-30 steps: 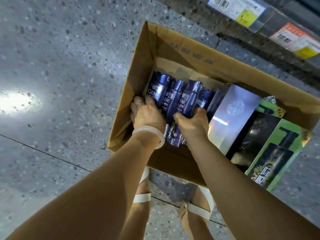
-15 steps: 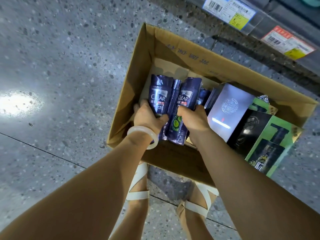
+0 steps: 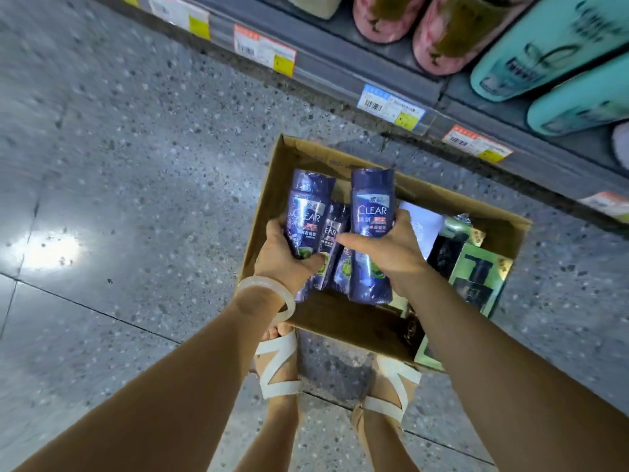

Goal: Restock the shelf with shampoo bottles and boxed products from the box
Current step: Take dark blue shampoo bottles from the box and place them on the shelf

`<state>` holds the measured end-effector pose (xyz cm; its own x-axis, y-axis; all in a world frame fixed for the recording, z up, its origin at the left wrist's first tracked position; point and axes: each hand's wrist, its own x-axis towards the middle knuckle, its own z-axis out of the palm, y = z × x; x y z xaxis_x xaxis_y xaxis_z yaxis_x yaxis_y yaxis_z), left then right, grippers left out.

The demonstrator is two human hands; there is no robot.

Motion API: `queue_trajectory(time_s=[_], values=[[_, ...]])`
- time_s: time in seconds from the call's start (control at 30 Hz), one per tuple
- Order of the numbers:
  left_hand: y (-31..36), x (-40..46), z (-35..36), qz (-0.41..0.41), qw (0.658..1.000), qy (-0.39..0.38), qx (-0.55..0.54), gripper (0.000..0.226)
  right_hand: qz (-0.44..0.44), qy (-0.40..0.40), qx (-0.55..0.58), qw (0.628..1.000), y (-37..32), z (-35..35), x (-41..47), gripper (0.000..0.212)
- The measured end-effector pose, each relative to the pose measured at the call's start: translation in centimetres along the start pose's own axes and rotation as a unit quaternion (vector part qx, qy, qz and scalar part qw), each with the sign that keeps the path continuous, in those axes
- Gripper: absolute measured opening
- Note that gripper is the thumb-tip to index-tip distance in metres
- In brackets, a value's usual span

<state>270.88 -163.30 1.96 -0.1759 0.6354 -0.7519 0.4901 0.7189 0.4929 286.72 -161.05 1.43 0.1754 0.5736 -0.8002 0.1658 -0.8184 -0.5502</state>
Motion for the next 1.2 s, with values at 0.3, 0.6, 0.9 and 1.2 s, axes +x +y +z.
queue_trajectory(time_s=[0.3,0.6,0.9,1.2], values=[[8.4,-7.5,-4.2,0.032,0.999,0.016,-0.036,0.057,-0.055,0.078,-0.012,0.995,-7.0,-5.8,-8.8,0.037],[21.5,-22.8,-11.0,0.16,0.984,-0.008,-0.073,0.05,-0.138,0.16,0.088,0.974,-16.7,-11.6,-24.8,0.035],[36.1,-39.9,-16.9,0.371,0.927,0.025,-0.06,0.047,-0.32,0.224,0.2,0.898,-28.1,-20.4,-42.3,0.038],[44.2,-56.6,-11.8,0.511,0.857,-0.033,-0.064,0.057,-0.414,0.296,0.258,0.822,-27.7,-34.3,-58.0,0.039]])
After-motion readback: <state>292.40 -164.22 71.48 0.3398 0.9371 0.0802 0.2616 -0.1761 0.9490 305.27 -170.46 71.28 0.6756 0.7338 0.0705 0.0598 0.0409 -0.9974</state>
